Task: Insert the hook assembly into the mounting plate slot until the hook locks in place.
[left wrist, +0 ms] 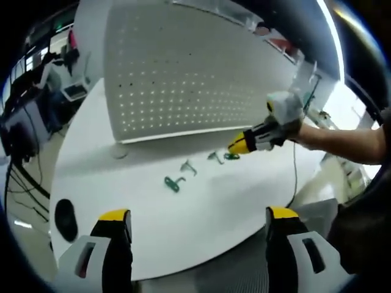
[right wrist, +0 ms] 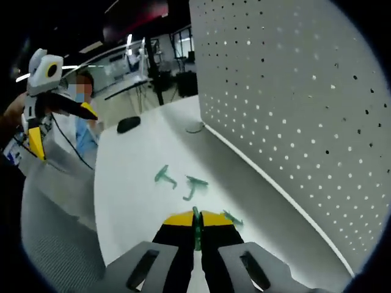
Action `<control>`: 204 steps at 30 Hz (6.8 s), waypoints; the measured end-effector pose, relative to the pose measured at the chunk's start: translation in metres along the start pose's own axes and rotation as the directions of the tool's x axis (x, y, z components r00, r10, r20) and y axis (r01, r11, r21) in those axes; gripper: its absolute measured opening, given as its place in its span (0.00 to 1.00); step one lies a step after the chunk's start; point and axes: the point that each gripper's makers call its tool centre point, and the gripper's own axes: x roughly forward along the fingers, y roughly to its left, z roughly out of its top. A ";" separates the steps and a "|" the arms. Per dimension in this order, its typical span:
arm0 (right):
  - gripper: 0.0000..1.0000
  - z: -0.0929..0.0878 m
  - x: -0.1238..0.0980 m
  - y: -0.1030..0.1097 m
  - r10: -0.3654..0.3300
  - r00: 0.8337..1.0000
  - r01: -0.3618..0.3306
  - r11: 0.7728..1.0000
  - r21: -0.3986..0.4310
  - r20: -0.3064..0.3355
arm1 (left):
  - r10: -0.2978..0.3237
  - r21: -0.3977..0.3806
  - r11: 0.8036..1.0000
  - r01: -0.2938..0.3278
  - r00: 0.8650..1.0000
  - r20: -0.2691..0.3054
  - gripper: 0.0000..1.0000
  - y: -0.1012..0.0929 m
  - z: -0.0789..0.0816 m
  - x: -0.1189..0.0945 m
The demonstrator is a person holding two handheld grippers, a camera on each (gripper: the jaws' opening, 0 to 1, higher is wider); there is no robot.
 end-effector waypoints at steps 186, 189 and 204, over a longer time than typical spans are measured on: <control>0.00 0.159 -0.082 0.116 -0.048 0.820 -0.206 0.905 0.372 0.570 | -0.046 0.105 0.994 0.000 0.895 0.444 0.02 -0.050 0.107 -0.008; 0.00 0.161 -0.082 0.119 -0.033 0.821 -0.201 0.917 0.344 0.570 | -0.046 0.079 0.997 0.010 0.887 0.459 0.01 -0.049 0.106 -0.011; 0.00 0.161 -0.083 0.119 -0.041 0.819 -0.186 0.924 0.334 0.572 | -0.057 0.064 0.997 0.030 0.884 0.465 0.02 -0.051 0.107 -0.012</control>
